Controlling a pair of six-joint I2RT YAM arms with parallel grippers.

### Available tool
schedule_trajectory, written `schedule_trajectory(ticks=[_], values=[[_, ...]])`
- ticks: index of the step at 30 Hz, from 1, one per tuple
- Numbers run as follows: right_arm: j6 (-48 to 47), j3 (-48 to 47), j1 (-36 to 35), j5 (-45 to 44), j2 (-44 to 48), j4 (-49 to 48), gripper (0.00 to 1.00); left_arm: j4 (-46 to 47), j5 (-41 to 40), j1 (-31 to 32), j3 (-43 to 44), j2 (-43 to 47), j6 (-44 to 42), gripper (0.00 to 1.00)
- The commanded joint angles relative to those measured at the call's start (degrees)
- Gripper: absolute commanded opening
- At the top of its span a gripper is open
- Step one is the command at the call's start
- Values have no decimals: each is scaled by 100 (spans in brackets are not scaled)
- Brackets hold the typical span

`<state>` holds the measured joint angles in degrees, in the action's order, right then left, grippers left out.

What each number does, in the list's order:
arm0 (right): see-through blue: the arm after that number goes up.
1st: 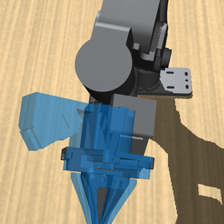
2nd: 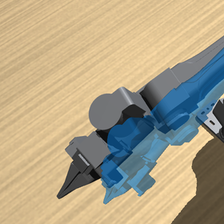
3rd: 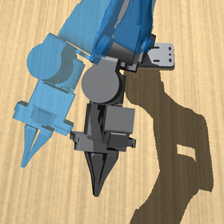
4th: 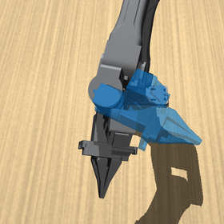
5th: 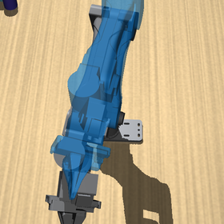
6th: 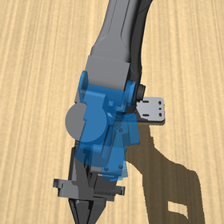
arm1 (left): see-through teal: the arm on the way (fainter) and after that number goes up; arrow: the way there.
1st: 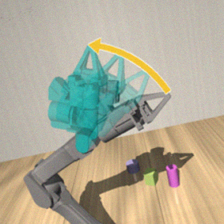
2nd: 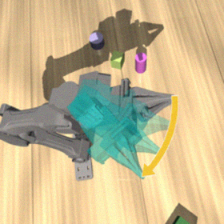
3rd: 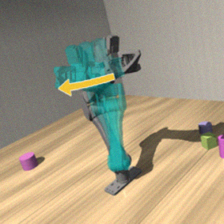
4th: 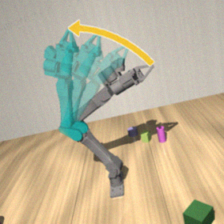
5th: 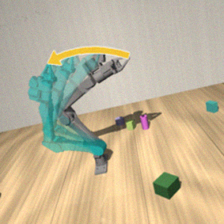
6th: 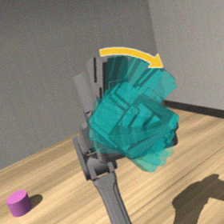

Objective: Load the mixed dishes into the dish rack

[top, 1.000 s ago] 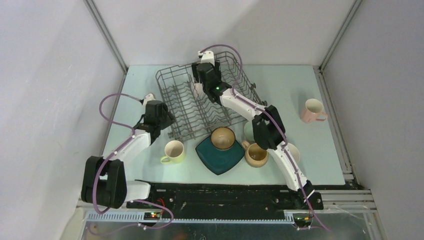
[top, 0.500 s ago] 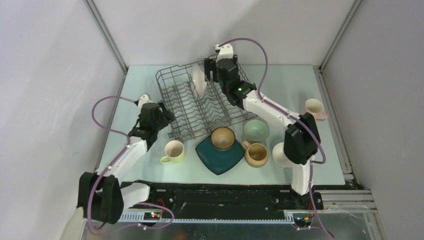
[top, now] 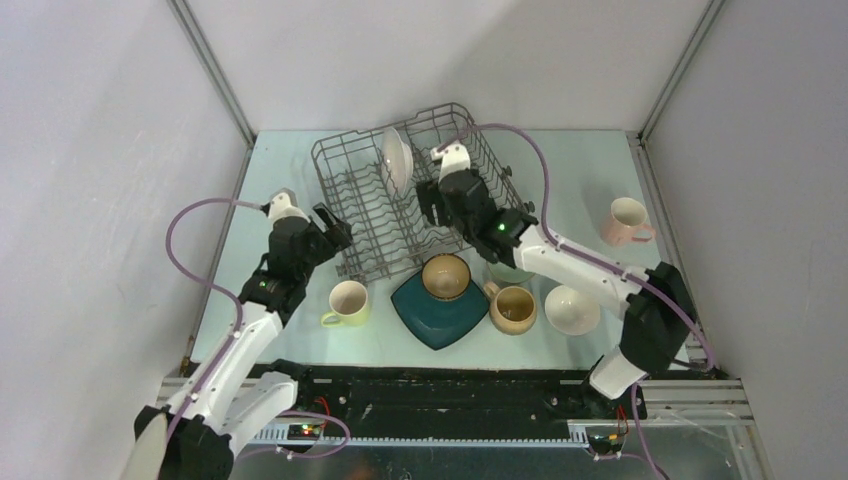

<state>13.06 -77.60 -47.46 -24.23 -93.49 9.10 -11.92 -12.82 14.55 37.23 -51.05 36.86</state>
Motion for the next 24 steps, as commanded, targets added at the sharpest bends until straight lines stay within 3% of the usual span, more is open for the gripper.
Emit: schedule_trajectory(ticks=[1,13,24], values=[[-129,690,-565,183,738,355,78,-516,190,164,14,346,-133,86],[-57,1351,-1305,580,708,918,70,-1092,570,171,-16,1130,-200,87],[1,1367,-1567,810,-256,680,68,-1436,-111,171,-115,1480,-31,90]])
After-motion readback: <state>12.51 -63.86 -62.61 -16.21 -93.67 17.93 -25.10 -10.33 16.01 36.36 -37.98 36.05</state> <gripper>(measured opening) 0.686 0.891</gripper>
